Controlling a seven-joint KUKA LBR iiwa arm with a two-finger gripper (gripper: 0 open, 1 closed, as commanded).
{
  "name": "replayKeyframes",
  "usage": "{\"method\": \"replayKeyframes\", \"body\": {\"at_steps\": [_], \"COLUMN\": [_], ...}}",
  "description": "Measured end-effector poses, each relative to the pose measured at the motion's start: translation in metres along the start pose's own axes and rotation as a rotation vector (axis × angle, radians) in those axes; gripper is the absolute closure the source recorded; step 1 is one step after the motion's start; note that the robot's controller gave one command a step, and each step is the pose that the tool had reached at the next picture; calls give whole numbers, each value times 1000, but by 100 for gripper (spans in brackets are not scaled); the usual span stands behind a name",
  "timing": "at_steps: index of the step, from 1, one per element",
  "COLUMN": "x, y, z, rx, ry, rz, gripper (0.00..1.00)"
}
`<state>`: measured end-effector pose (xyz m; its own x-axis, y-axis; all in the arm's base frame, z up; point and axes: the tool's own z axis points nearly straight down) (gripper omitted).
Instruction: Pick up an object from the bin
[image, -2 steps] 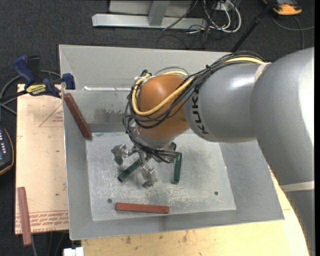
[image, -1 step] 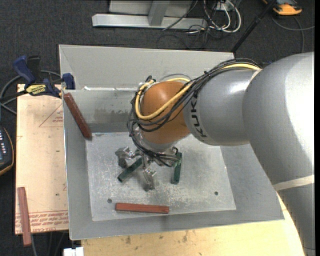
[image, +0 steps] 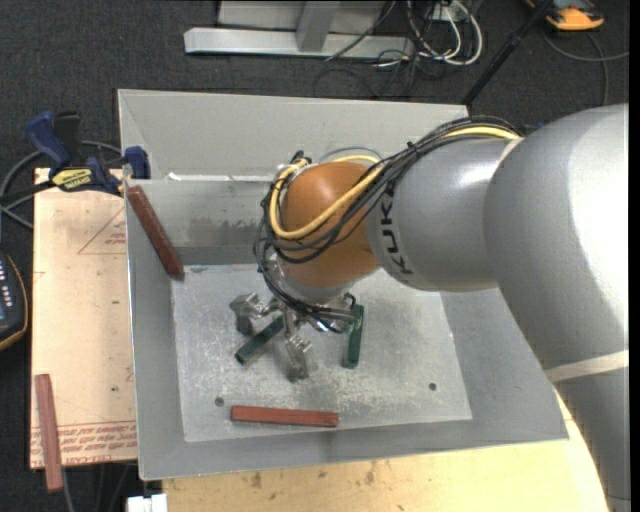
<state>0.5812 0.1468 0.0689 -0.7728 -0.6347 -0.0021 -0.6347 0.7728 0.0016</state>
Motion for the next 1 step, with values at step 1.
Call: {"method": "replayKeyframes", "body": {"at_steps": [1], "x": [-1], "y": [0], "z": [-1], "rx": [1], "ry": [-2], "rz": [1], "gripper": [100]}}
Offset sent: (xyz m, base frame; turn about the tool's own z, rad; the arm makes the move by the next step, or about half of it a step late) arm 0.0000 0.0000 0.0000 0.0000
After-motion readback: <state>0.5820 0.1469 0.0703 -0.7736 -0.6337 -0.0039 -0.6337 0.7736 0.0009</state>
